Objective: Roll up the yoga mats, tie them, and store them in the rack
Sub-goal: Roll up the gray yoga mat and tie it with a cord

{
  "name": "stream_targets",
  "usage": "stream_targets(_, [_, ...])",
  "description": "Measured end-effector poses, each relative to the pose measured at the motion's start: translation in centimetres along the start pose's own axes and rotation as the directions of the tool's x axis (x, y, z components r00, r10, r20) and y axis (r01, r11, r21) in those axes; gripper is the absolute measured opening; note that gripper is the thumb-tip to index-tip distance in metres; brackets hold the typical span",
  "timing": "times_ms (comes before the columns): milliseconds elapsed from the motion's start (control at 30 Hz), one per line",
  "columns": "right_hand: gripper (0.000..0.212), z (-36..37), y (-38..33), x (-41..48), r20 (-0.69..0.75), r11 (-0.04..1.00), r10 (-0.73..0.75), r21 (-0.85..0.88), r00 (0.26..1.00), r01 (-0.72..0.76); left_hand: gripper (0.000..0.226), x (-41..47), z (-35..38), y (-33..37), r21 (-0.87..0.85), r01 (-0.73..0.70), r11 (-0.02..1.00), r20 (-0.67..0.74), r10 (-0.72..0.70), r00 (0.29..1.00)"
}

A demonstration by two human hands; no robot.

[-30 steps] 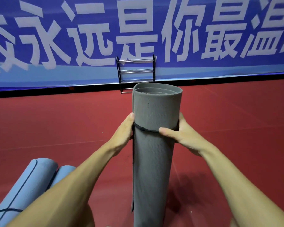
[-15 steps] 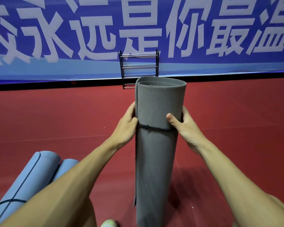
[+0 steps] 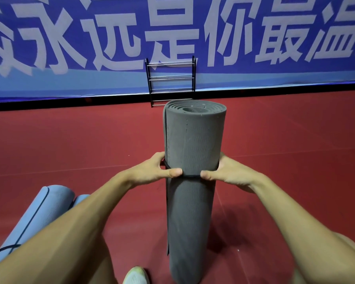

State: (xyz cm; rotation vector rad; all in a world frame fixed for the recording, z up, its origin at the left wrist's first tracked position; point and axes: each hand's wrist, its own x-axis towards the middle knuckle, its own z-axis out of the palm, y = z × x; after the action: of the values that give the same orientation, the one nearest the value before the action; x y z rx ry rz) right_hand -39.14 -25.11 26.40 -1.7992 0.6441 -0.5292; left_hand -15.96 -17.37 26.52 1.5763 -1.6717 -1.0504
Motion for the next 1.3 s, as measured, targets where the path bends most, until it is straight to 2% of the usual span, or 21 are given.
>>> stream_targets(67, [0.110,0.1,-0.1,0.4,-0.131,0.998,-0.026,0.052,0.991,0.033,0.086,0.2,-0.1,-0.7,0.036,0.028,0.999,-0.003,-0.028,1.000])
stream_targets(100, [0.124,0.1,0.1,0.6,-0.184,0.996,-0.027,0.077,0.982,0.042,0.096,0.3,-0.2,-1.0,0.043,0.045,0.998,0.001,-0.045,0.999])
stream_targets(167, [0.133,0.3,0.3,0.9,-0.221,0.993,-0.022,0.108,0.975,0.047,0.100,0.5,-0.1,-1.2,0.044,0.047,0.998,0.018,-0.047,0.999])
stream_targets(233, [0.124,0.4,0.6,1.0,-0.221,0.994,0.001,0.109,0.975,0.024,0.096,0.7,0.3,-1.4,0.047,0.044,0.998,0.026,-0.045,0.999])
stream_targets(300, [0.111,0.5,1.1,1.1,-0.204,0.998,0.021,0.069,0.979,-0.007,0.080,0.6,0.5,-1.1,0.032,0.043,0.999,0.040,-0.045,0.998])
stream_targets(367, [0.113,0.8,1.7,1.0,-0.150,0.999,0.042,0.009,0.988,-0.041,0.071,0.3,0.4,-0.6,-0.034,0.050,0.998,0.077,-0.047,0.996])
stream_targets(467, [0.105,1.2,2.1,1.0,-0.096,0.999,0.045,-0.013,0.994,-0.047,0.114,0.2,0.1,-0.8,-0.174,0.022,0.985,0.057,-0.013,0.998])
stream_targets(533, [0.098,1.3,2.2,1.0,-0.086,0.999,0.045,-0.026,0.995,-0.048,0.128,0.3,0.2,-1.1,-0.244,0.020,0.970,0.021,-0.015,1.000])
stream_targets(633, [0.103,1.5,2.5,1.1,-0.067,0.996,0.061,-0.055,0.996,-0.064,0.124,0.5,0.9,-1.9,-0.212,0.056,0.976,-0.017,-0.061,0.998])
stream_targets(733, [0.109,1.7,3.0,1.0,-0.050,0.992,0.083,-0.086,0.995,-0.087,0.123,0.5,1.2,-3.2,-0.130,0.102,0.986,0.041,-0.098,0.994])
stream_targets(900, [0.102,1.9,3.8,0.4,0.085,0.980,0.152,-0.144,0.985,-0.139,0.127,0.4,1.3,-4.3,-0.056,0.173,0.983,0.135,-0.164,0.977])
stream_targets(1000, [0.096,1.6,3.0,0.6,0.013,0.996,0.086,-0.031,0.996,-0.086,0.129,0.1,0.4,-3.5,-0.171,0.098,0.980,0.124,-0.077,0.989])
stream_targets(1100, [0.125,1.6,2.8,1.0,-0.149,0.990,0.060,0.134,0.987,-0.040,0.129,0.3,0.3,-2.3,-0.350,-0.036,0.936,-0.020,0.031,0.999])
stream_targets(1167, [0.128,2.3,3.0,1.1,-0.171,0.991,0.064,0.126,0.983,-0.043,0.127,0.6,0.9,-2.1,-0.340,-0.058,0.939,-0.079,0.033,0.996])
stream_targets(1300, [0.097,2.9,3.8,1.0,-0.168,0.996,0.070,0.065,0.983,-0.059,0.127,0.6,1.7,-3.1,-0.248,0.038,0.968,-0.059,-0.055,0.997])
